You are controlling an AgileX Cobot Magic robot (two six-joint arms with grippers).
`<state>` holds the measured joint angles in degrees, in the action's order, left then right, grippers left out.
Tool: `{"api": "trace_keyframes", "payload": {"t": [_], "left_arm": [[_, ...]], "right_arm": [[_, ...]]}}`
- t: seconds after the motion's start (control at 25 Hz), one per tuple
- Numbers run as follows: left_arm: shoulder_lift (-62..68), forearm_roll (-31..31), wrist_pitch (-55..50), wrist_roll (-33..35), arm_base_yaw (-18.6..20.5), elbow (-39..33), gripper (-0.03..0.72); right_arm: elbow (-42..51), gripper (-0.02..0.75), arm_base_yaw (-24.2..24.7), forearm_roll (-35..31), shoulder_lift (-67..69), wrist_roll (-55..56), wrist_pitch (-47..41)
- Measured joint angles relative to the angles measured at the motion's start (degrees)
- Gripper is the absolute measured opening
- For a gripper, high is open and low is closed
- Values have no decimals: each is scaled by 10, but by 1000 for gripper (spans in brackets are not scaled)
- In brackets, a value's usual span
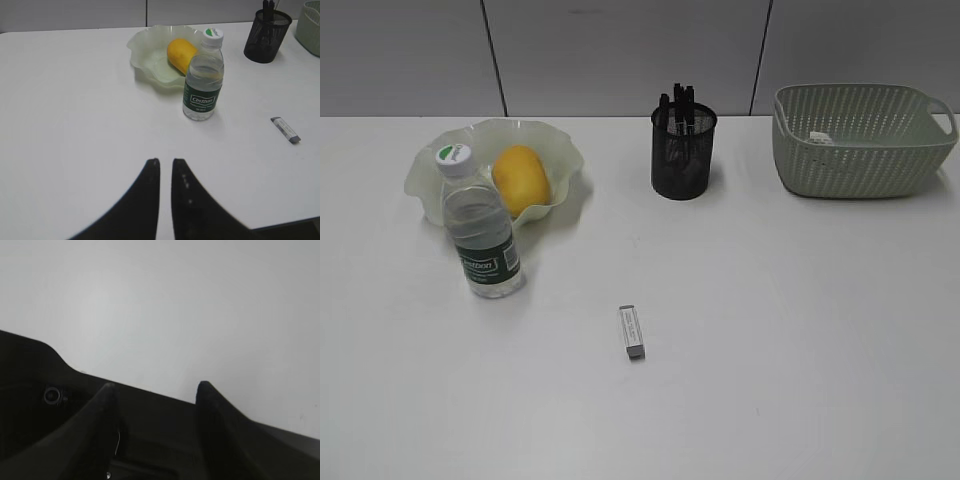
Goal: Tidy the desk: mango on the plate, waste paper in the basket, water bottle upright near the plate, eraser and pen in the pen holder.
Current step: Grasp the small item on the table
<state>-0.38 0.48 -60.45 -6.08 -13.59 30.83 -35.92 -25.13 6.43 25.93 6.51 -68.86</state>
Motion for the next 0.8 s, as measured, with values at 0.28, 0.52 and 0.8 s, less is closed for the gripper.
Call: {"api": "trace_keyframes", "payload": {"t": [0.28, 0.52, 0.8], "left_arm": [[0, -5, 0, 0, 0, 0, 55], [28, -22, 1, 10, 1, 0, 86], [215, -137, 19, 101, 1, 6, 326]], "right_arm": [[53, 403, 0, -20, -251, -26, 55], [68, 392, 0, -29, -263, -34, 90], [68, 391, 19, -31, -263, -34, 90]]}}
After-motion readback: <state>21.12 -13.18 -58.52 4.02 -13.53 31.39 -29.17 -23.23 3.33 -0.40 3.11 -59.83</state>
